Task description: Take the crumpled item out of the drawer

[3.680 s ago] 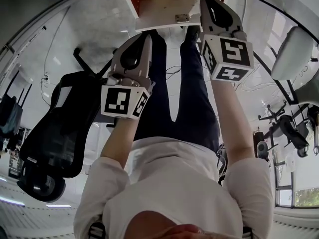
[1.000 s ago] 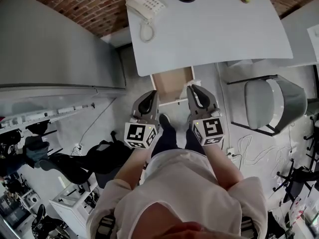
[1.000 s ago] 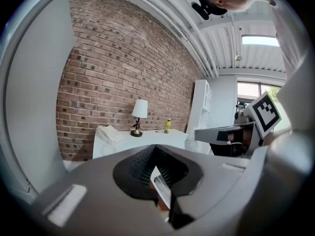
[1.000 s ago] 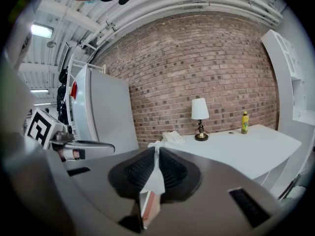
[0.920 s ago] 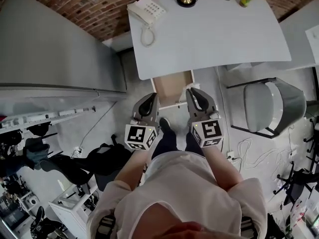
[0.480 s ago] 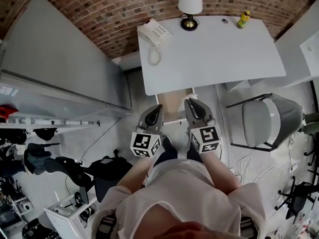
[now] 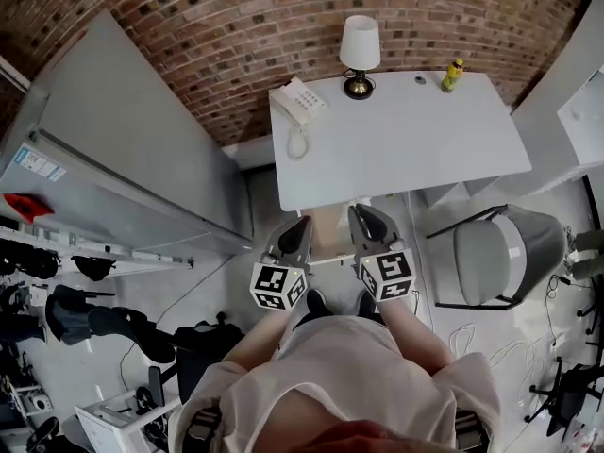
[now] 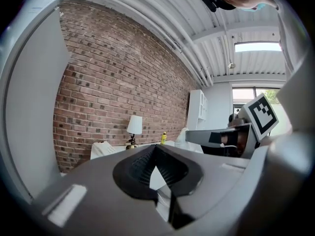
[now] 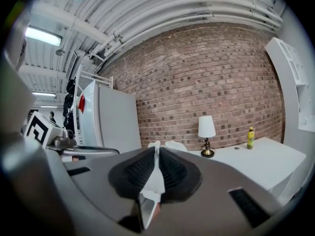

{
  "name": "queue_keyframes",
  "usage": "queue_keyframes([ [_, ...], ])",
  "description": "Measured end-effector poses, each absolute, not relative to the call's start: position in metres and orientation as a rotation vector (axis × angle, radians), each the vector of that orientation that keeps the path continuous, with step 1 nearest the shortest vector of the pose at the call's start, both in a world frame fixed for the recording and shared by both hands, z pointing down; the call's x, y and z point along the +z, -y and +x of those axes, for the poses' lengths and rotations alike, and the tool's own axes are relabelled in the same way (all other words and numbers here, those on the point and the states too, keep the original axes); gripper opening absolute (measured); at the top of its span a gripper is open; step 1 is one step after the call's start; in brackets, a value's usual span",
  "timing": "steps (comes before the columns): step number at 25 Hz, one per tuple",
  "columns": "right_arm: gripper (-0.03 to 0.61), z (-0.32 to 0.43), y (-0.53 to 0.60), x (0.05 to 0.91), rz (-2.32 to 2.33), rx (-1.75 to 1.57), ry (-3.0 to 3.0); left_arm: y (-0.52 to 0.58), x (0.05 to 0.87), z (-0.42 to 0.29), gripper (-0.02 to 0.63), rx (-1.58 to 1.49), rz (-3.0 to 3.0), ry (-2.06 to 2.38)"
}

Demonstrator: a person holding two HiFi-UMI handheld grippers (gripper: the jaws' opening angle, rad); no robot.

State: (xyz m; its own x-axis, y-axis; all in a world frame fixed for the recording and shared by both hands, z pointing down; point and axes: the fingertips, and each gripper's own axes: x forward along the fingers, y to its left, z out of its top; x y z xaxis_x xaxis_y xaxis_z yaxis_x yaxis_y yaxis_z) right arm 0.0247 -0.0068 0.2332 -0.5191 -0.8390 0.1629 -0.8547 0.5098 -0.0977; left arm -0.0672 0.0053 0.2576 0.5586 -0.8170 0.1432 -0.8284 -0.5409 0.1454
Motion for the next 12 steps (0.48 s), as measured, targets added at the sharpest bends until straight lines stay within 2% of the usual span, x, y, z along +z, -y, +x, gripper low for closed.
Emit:
queue_keyframes([
  [12,0.032,0.027,0.009,0.196,1.460,0.157,2.697,0.002,0.223,-0.075,0.009,0.007,2.591,1.481],
])
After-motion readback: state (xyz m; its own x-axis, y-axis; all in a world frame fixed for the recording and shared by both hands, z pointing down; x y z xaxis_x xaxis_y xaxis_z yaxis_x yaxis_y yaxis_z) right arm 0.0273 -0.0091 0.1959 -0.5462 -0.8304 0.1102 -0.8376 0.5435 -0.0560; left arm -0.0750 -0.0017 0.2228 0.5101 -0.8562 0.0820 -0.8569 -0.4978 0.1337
